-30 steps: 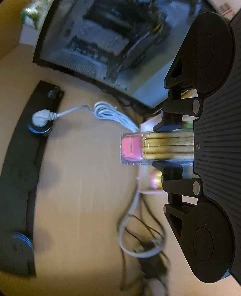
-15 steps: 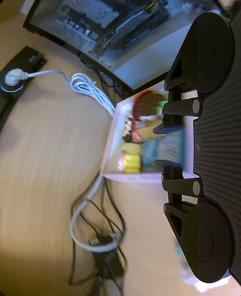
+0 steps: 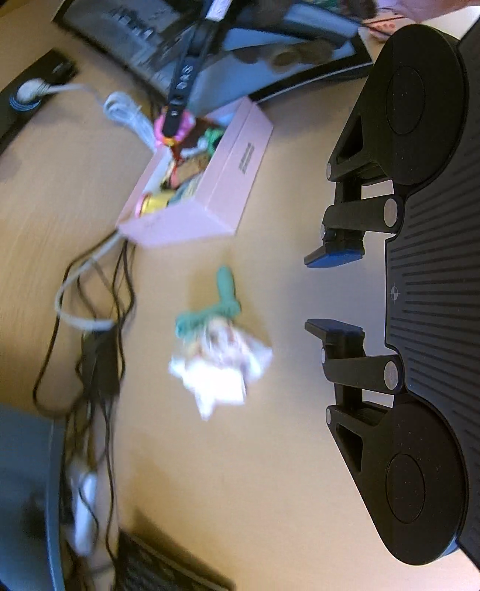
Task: Organize objects
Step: 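Release the pink pig into the pink box with the right tool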
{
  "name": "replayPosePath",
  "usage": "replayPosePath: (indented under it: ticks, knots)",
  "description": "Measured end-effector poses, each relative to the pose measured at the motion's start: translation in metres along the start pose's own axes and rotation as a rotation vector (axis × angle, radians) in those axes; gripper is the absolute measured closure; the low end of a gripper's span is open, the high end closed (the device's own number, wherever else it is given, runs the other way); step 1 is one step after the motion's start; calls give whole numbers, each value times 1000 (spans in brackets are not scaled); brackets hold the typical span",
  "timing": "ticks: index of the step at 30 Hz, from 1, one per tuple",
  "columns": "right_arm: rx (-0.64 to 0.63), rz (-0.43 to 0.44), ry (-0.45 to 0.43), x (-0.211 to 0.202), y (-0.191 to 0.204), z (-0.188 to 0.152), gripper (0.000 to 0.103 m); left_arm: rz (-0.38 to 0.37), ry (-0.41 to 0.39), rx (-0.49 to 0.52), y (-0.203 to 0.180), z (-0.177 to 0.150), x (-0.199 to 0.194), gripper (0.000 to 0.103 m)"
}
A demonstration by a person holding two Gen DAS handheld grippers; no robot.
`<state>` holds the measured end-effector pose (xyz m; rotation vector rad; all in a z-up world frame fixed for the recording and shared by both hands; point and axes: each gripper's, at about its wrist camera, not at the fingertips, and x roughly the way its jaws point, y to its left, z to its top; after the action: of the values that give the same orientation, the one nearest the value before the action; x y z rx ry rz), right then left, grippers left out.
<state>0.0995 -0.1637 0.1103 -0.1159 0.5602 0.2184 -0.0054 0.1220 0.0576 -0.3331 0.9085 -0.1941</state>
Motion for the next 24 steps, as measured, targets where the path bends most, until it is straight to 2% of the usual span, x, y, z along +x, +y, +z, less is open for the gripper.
replayPosePath:
  ticks: [2,5,8,10,11,14,19,22,24]
  knots:
    - [-82,-37,-35,14,14,10,43,13,-9,-17,10,-1,-8,70]
    - [-146,-88,-34,44,21,23,43,28,-19,-33,21,-4,-18,70]
    - [-113,-137,-21,58,18,26,32,56,-41,-15,28,-5,-25,70]
    - [-75,-98,-38,46,20,21,21,83,-48,23,28,-5,-25,70]
    - [-69,-82,-47,37,25,16,19,99,-46,51,27,-5,-24,70]
    - [-70,-36,-34,9,41,-6,18,137,-54,138,20,-3,-19,70]
    - [-54,63,51,-30,63,-48,16,75,-69,192,8,15,-6,70]
    - [-52,73,79,-48,70,-66,16,64,-102,196,1,31,2,69]
    - [-52,62,90,-56,71,-74,16,102,-126,193,-3,43,9,69]
